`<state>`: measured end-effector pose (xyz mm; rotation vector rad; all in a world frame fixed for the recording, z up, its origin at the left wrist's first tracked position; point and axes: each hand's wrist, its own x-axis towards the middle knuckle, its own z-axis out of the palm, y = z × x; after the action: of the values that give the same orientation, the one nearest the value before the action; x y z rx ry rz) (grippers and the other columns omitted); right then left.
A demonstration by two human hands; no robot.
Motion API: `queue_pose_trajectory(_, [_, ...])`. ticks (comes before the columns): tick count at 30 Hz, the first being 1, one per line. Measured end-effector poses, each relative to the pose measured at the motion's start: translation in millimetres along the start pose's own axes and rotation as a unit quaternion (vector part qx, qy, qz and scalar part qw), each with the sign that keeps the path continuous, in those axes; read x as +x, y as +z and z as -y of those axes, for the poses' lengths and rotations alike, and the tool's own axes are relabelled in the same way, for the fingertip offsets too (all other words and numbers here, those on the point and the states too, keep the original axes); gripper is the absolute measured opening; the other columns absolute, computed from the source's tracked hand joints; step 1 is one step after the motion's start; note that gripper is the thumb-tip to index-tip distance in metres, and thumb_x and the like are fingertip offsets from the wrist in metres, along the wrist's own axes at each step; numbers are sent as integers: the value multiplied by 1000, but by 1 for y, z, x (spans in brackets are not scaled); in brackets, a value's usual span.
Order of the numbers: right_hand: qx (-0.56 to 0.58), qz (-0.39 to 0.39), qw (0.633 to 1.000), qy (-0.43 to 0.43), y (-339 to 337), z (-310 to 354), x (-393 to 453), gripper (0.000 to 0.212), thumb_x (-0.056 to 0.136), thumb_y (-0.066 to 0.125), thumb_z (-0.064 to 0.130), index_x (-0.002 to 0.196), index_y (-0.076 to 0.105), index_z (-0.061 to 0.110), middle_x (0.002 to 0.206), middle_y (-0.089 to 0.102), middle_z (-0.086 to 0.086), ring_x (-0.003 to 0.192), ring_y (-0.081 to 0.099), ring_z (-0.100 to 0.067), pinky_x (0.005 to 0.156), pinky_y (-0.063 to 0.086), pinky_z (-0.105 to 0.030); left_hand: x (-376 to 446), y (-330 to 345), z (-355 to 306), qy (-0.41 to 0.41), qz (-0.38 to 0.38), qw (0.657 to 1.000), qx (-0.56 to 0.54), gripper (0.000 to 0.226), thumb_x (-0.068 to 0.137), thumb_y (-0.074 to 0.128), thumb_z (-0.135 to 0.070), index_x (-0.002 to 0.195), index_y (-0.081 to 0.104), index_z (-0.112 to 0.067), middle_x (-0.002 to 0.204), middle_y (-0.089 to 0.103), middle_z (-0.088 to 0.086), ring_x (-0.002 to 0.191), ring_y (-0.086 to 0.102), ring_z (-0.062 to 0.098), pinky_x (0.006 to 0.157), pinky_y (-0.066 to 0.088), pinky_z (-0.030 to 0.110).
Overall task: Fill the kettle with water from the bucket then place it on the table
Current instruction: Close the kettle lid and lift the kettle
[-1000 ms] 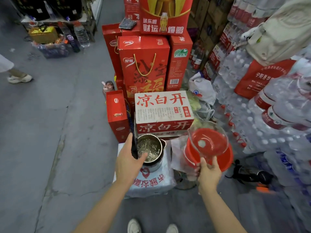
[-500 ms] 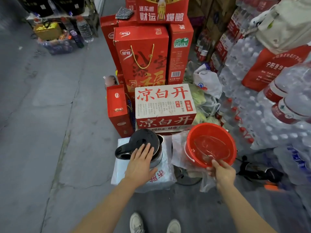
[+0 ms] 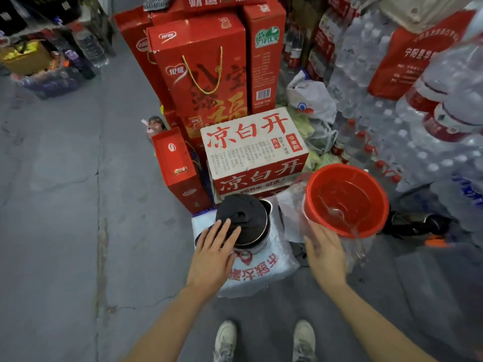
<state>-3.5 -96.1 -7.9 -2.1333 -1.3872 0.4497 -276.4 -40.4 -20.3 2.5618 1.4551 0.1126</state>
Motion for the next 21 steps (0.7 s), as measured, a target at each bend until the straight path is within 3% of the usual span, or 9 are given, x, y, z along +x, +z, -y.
queue_pose_trajectory(3, [63,51,994,79,47,20,-23,43,95,62,15,138,59,9,137,61,-14,128,55,-32,103,47,-42,-6,6,26,23,-33,998,-41,60,99,48,-33,155,28,-29,162,27,3,150,19,24,120,16,40])
queue_pose_trajectory(5, [99,60,985,125,73,29,-34,44,97,58,16,141,55,12,142,58,-11,131,53,-29,105,45,-40,-9,13,40,24,-46,995,-90,60,101,45,-35,156,23,-25,162,26,1,149,21,20,120,16,32])
queue_pose_trajectory(8, [144,48,973,174,101,34,-40,47,98,56,14,145,50,16,142,59,-8,124,59,-27,99,46,-31,-12,24,53,-64,-53,971,-225,59,101,44,-42,153,29,-19,153,42,6,136,42,21,111,37,35])
queue_pose_trajectory(10, [169,40,965,197,115,34,-39,47,100,53,19,147,48,17,139,61,-7,115,63,-26,97,48,-35,-13,33,59,-120,-61,947,-291,61,96,45,-46,149,37,-18,143,50,6,128,49,22,103,41,34])
queue_pose_trajectory(14, [263,11,946,190,137,36,-31,44,105,43,30,147,48,20,149,51,2,136,47,-12,118,34,-39,-12,52,63,-145,-112,914,-363,52,97,51,-47,140,47,-18,129,54,-5,116,49,5,101,42,32])
queue_pose_trajectory(16, [317,-6,929,190,145,36,-29,43,105,40,31,147,45,27,150,45,14,139,40,0,120,28,-31,-9,58,59,-145,-143,892,-403,48,92,51,-48,135,48,-27,125,57,-6,113,52,6,98,44,30])
queue_pose_trajectory(19, [393,-9,902,177,156,31,-25,39,105,38,34,144,39,41,143,40,32,130,34,24,110,26,-9,1,61,53,-120,-201,863,-447,37,86,54,-43,120,48,-56,114,60,-28,106,57,-1,89,43,12])
queue_pose_trajectory(21, [431,-6,889,152,166,25,-22,45,103,36,41,148,36,39,149,38,30,135,31,21,107,26,-3,9,64,48,-113,-237,850,-457,38,81,56,-40,109,49,-65,102,60,-38,95,58,-11,81,42,5])
